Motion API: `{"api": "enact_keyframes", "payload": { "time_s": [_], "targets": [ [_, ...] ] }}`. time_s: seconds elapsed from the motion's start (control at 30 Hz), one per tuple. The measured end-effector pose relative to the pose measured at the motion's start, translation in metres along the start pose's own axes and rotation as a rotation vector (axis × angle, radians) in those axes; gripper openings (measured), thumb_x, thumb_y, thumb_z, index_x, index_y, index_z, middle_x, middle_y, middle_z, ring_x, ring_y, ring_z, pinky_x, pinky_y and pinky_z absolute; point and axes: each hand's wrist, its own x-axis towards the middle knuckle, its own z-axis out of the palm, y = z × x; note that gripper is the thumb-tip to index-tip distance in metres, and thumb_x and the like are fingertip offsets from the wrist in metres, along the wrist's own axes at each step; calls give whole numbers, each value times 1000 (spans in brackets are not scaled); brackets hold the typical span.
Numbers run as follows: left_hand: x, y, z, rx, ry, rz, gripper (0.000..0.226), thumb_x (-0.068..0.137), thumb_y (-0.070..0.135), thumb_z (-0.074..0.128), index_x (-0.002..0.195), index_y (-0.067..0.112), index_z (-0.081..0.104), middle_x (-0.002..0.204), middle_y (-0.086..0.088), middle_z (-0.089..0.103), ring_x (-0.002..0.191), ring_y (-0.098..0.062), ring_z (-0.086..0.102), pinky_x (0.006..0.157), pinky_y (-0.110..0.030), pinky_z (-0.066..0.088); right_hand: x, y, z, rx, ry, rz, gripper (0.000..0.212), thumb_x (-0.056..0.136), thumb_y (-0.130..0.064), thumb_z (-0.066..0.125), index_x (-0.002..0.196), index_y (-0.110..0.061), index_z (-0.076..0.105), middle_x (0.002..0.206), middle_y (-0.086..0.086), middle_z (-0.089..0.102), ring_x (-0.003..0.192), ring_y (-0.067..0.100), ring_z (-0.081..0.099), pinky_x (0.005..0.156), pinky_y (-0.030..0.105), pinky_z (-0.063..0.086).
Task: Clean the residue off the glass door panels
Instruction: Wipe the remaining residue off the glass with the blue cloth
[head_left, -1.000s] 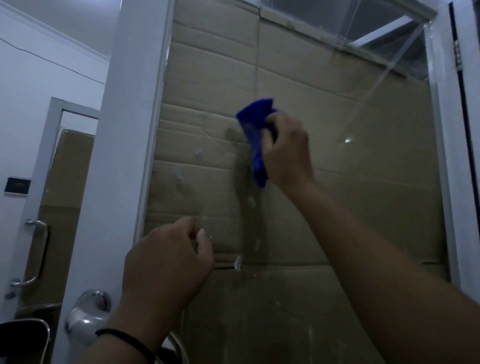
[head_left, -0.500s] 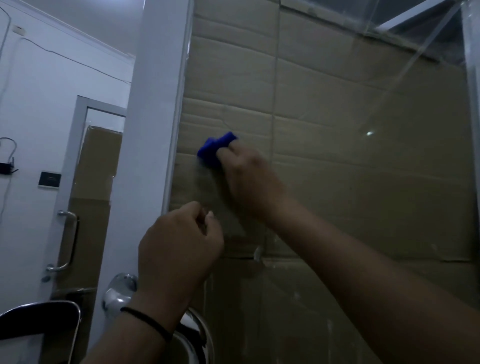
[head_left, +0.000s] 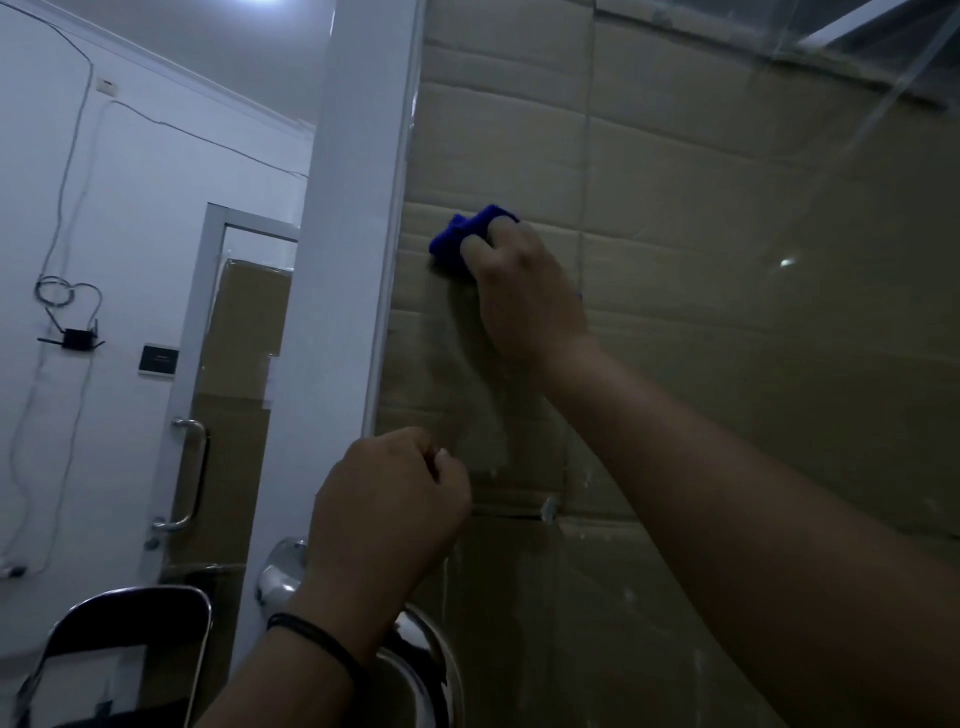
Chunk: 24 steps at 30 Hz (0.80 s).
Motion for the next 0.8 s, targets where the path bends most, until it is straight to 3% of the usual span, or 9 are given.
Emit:
{"api": "enact_keyframes", "payload": {
  "time_s": [0.1, 0.23, 0.37, 0.53, 0.67, 0.73, 0.8],
  "targets": [
    [-1, 0, 0, -14, 17, 22, 30, 90, 24, 53, 60, 17, 52, 52, 1, 51, 47, -12, 51, 51, -27, 50, -19, -15, 8, 87, -27, -84, 13, 91, -4, 47, 95, -3, 59, 99, 17, 57, 88, 30, 53, 72, 31, 34],
    [-6, 4, -4, -132, 119, 127, 25, 88, 21, 52, 63, 23, 49, 52, 8, 49, 48, -9, 52, 47, -16, 44, -65, -34, 8, 248, -222, -275, 7, 86, -9, 59, 92, -6, 62, 91, 11, 59, 72, 11, 41, 67, 22, 31],
    [-8, 6, -6, -151, 149, 183, 24, 88, 19, 52, 66, 27, 48, 52, 15, 45, 53, -7, 54, 52, -10, 43, -93, -41, 0, 502, -376, -181, 15, 86, -9, 60, 100, -6, 65, 98, 10, 60, 81, 15, 51, 69, 20, 33],
    [-8, 5, -6, -161, 155, 165, 28, 87, 27, 45, 59, 23, 48, 46, 9, 42, 49, -14, 50, 42, -15, 39, -72, -2, -18, 559, -94, 182, 17, 86, -5, 59, 102, -5, 66, 98, 12, 65, 83, 10, 48, 70, 15, 28],
    [-6, 4, -3, -76, 132, 126, 32, 85, 27, 52, 53, 25, 45, 43, 10, 40, 47, -6, 50, 38, -13, 32, -51, 58, -39, 270, 185, 374, 18, 85, -4, 53, 100, -2, 63, 96, 17, 62, 88, 28, 52, 71, 18, 26],
    [-5, 3, -2, -19, 118, 104, 36, 86, 26, 54, 52, 25, 44, 42, 10, 39, 38, -8, 43, 37, -11, 25, -42, 78, -40, 105, 200, 390, 17, 86, -3, 49, 97, 2, 59, 99, 23, 57, 92, 34, 51, 73, 26, 30],
    [-4, 2, -1, 25, 108, 97, 39, 87, 23, 55, 50, 24, 42, 41, 10, 38, 35, -7, 38, 38, -11, 23, -39, 82, -30, 7, 105, 358, 15, 88, -3, 45, 94, 3, 57, 101, 25, 55, 93, 36, 50, 73, 34, 31]
  ]
}}
